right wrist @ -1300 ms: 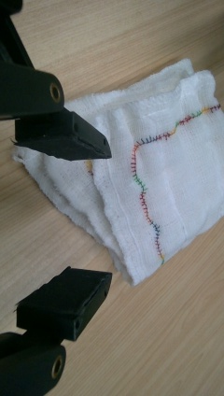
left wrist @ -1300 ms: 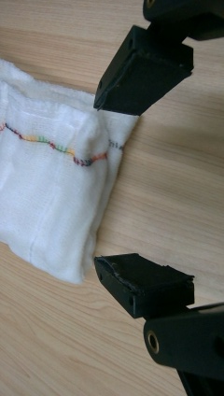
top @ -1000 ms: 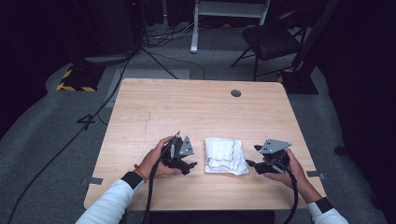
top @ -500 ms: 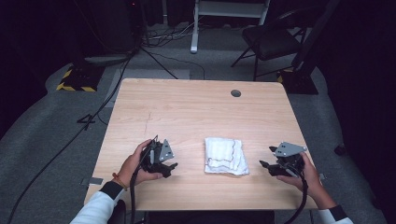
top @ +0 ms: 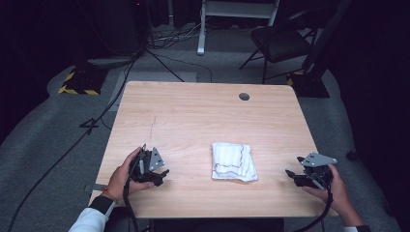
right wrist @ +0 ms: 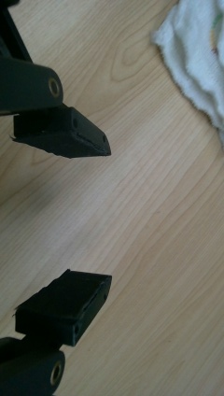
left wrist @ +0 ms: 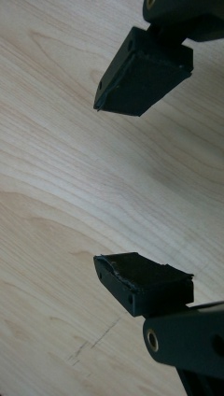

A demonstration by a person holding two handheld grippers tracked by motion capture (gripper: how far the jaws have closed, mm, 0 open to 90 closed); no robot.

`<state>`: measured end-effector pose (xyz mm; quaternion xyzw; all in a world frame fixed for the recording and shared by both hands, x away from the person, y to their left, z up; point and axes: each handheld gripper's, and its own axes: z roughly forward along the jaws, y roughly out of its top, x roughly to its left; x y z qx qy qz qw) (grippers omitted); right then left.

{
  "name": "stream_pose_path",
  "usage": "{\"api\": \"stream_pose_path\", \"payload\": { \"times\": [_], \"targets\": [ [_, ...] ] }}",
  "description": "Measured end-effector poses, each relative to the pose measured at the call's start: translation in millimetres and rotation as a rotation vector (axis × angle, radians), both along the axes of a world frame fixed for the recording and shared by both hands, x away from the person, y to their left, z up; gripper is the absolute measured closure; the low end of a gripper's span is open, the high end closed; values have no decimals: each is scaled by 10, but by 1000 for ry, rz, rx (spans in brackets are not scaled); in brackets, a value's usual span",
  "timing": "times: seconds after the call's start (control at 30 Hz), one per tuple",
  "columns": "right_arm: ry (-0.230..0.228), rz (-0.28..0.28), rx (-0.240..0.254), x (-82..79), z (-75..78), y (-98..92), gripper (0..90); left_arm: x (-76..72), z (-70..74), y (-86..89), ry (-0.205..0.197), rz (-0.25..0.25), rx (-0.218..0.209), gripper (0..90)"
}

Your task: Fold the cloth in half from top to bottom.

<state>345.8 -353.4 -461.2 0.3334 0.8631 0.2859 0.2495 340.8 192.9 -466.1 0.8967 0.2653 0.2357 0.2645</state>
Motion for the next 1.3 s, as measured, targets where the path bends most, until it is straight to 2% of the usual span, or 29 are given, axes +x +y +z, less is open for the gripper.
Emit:
{"api": "stream_pose_path", "payload": {
  "times": [0.1,0.2,0.4,0.5,0.67,0.77,0.83,0.97,1.3],
  "targets": [
    [8,-22,2,-15,-38,-81,317,-7,-46,86,12,17,-28,210],
    [16,-44,21,-25,-63,-166,316,-2,-78,172,42,28,-80,204],
    [42,-85,61,-45,-200,-334,306,14,-169,349,83,56,-132,185],
    [59,-110,89,-62,-274,-412,302,5,-210,444,81,64,-152,185],
    [76,-152,165,-86,-342,-532,283,0,-302,569,120,111,-173,184],
    [85,-173,212,-85,-376,-582,262,-3,-340,639,133,127,-218,177],
    [83,-185,237,-86,-398,-605,256,-7,-372,680,152,149,-264,176],
    [65,-188,249,-100,-418,-611,251,-13,-376,688,154,165,-272,177],
    [66,-206,249,-93,-421,-608,224,-21,-375,674,151,180,-269,174]
  ]
}}
